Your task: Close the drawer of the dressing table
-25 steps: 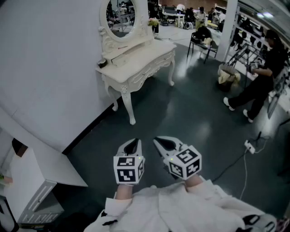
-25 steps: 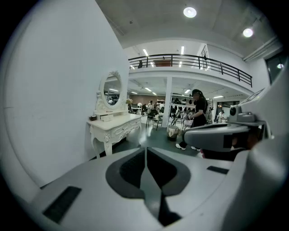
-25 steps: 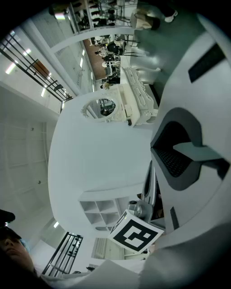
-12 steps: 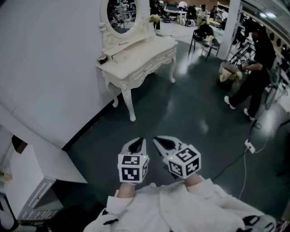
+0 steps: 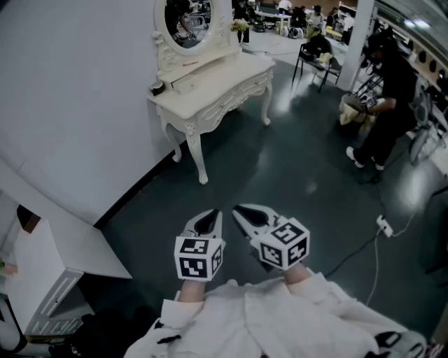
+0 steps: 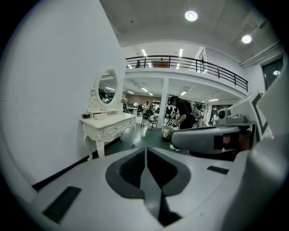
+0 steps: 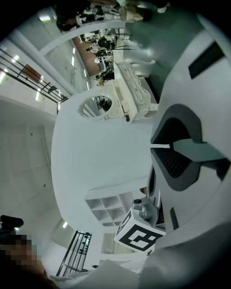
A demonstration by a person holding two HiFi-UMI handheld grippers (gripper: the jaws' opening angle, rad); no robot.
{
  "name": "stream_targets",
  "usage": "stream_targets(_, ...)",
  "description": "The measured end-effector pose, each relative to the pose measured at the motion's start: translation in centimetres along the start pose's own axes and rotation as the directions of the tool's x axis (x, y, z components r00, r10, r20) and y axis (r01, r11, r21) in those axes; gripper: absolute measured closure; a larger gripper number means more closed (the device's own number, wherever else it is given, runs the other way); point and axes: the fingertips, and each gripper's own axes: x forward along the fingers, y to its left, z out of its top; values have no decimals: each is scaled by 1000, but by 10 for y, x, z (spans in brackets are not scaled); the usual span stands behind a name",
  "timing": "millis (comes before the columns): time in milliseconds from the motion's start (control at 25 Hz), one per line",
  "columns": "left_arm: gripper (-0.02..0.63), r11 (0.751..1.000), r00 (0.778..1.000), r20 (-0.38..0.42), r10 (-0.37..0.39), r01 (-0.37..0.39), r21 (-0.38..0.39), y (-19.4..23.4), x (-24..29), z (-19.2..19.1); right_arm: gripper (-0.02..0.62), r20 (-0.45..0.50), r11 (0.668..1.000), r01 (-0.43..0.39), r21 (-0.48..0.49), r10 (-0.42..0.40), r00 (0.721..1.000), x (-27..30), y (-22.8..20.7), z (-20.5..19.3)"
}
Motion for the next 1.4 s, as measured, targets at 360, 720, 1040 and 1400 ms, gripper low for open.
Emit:
stream_targets(360, 514, 999, 996, -76, -43, 44, 15, -35, 13, -25, 484, -49, 996, 92, 19, -91, 995, -20, -27, -27)
stream_targets(720, 461, 997, 997, -22, 75, -75, 13, -15, 22, -16, 459, -41, 993, 119, 25, -118, 992, -17, -47, -26)
stream_targets(1040, 461, 996, 996, -26, 81, -82, -27, 14, 62, -4, 459, -44, 991, 133, 33, -132, 990, 15, -85, -20)
stream_targets(1400, 460, 999, 999, -14, 35, -36, -18, 73, 137, 49, 459, -30, 985, 168, 33, -167, 985, 87, -150, 23)
